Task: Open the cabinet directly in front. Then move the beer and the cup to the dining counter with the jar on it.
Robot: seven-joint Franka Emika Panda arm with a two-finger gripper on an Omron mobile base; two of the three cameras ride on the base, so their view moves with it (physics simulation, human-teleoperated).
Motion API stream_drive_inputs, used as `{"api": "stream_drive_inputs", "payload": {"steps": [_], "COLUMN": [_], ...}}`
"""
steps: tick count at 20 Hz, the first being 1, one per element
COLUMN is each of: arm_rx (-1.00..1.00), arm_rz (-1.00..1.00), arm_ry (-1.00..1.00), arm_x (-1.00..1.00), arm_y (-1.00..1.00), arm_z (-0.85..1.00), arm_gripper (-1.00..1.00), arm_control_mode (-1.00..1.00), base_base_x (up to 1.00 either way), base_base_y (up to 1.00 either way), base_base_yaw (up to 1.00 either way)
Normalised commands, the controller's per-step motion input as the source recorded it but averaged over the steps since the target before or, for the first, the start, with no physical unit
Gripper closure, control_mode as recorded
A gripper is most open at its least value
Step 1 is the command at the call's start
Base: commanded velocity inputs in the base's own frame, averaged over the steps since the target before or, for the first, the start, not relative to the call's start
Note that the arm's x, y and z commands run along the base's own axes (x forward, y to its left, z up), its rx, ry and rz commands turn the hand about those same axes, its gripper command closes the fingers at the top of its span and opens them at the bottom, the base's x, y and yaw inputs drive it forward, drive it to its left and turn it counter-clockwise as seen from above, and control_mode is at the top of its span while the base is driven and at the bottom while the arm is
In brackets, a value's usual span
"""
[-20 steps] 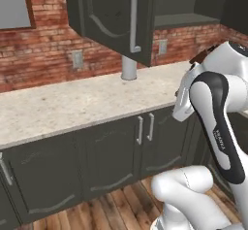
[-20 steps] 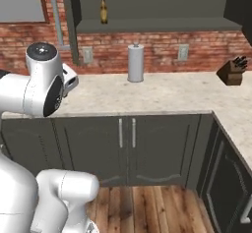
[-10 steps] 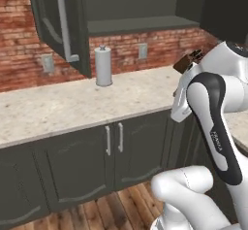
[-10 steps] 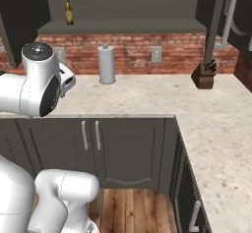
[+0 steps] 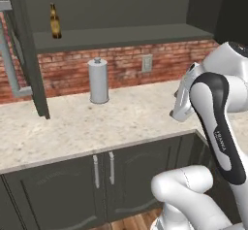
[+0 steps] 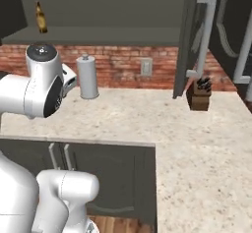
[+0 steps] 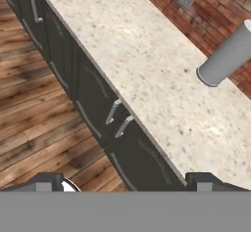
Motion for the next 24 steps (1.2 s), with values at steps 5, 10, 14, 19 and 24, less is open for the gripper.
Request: {"api": "stream_drive_inputs", "payload": {"steps": [5,10,14,19,24], "arm_rx": [0.0,0.0,0.0,0.0,0.0], "arm_rz": [0.0,0.0,0.0,0.0,0.0], "arm_ry": [0.0,0.0,0.0,0.0,0.0], "arm_x": [0.0,0.0,0.0,0.0,0.0], "arm_y": [0.0,0.0,0.0,0.0,0.0], "arm_z": [0.0,0.0,0.0,0.0,0.0], "arm_gripper": [-1.0,-1.0,-1.0,-1.0,-1.0], "arm_control_mode": [1.0,1.0,1.0,1.0,1.0], "base_base_x": [0.66,0.46,0.39,0.16,0.46], "base_base_y": [-0.13,0.02,0.1,0.52,0.51], "base_base_yaw": [0.13,0.08,0.05,0.0,0.0]}}
